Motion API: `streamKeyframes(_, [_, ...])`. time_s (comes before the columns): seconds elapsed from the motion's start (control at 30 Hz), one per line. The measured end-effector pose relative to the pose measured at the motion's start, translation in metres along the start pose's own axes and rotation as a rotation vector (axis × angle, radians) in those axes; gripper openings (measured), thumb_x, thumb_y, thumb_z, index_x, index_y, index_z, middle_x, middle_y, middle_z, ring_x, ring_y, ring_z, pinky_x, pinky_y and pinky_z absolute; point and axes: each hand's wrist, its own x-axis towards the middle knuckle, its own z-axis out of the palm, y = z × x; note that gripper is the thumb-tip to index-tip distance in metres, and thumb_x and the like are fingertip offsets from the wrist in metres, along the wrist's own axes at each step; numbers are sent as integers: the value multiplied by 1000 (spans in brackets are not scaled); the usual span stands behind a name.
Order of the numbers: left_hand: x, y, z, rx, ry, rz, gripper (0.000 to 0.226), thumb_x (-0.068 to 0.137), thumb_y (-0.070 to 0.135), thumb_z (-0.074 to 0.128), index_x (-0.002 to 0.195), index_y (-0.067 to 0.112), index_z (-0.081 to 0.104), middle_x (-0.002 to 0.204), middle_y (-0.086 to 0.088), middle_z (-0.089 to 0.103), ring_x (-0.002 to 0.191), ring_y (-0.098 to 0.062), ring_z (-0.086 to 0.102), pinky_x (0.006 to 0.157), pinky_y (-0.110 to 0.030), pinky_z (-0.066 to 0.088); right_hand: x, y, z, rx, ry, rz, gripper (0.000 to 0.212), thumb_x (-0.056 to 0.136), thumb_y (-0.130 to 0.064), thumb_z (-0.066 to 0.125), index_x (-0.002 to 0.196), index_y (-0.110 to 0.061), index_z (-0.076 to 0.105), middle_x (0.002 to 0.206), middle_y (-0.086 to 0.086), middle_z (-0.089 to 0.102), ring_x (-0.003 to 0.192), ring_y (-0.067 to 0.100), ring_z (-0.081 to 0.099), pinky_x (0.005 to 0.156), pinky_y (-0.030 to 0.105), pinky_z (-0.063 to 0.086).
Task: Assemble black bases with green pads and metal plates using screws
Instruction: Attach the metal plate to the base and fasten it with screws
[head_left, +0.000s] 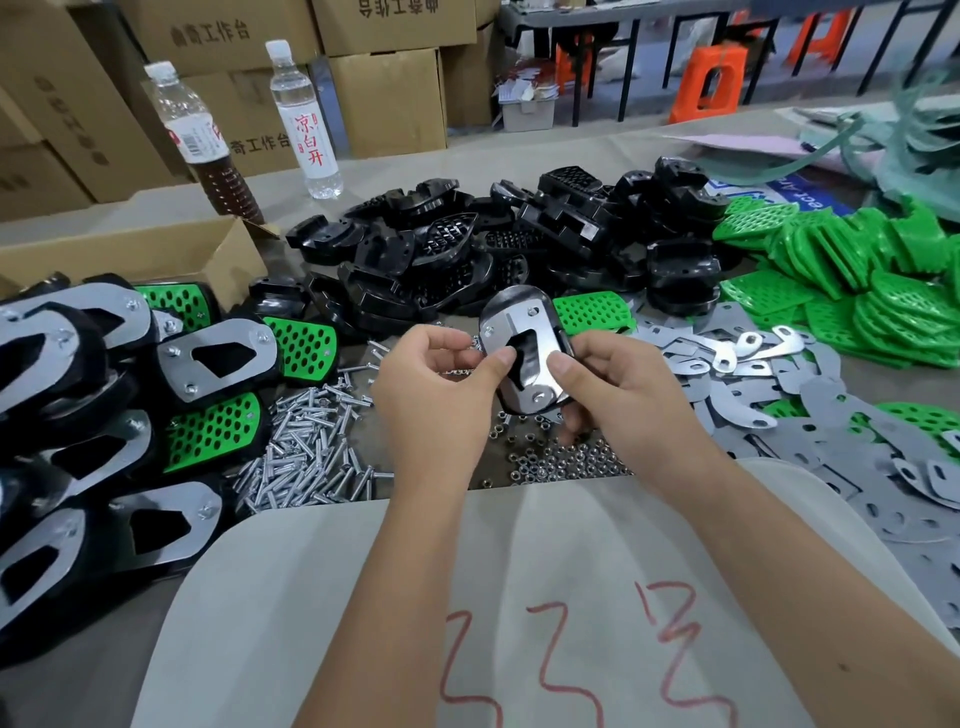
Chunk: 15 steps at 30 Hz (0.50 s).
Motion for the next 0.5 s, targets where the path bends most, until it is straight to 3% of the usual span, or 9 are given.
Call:
streamKeyframes(0.1, [-3,5,0,109,36,74,31,76,28,92,90,27,64,73,10,73,65,-1,68,59,-14,49,1,1,-1,11,-11,-5,28,105,-21,60,95,6,59,63,19,60,48,25,63,60,38,47])
streamKeyframes(0.23, [-4,5,1,8,43,24,34,74,29,94,95,23,68,79,8,73,65,2,65,60,-13,49,0,-1,-2,41,-17,-42,20,104,-23,61,92,-7,65,71,29,61,49,26,63,54,29,49])
streamKeyframes(0.27, [-3,5,1,-42,29,-22,35,74,28,95,98,21,70,83,6,74,69,1,67,63,-15,51,0,-1,-2,54,-33,-42,20,103,-25,61,92,-9,67,73,30,61,50,26,63,54,34,50])
streamKeyframes(0.33, [-2,8,-1,-223,-78,-167,32,78,20,91,104,17,73,90,2,78,78,-8,74,67,-22,58,0,-2,-4,71,-80,-27,29,100,-34,62,96,-6,67,79,34,61,53,26,63,56,57,50])
streamKeyframes(0.4, [-3,13,-4,-464,-236,-332,21,85,9,82,105,8,76,87,-7,80,71,-19,75,59,-29,59,-1,-3,-6,86,-115,-16,35,97,-37,62,99,-2,66,83,35,61,56,25,62,60,66,48])
streamKeyframes(0.5, [-4,17,-5,-545,-279,-412,13,89,5,76,101,1,76,82,-13,78,62,-21,73,53,-30,58,-2,-3,-6,154,-185,-20,24,94,-26,68,103,-4,69,72,14,64,58,19,62,59,38,54])
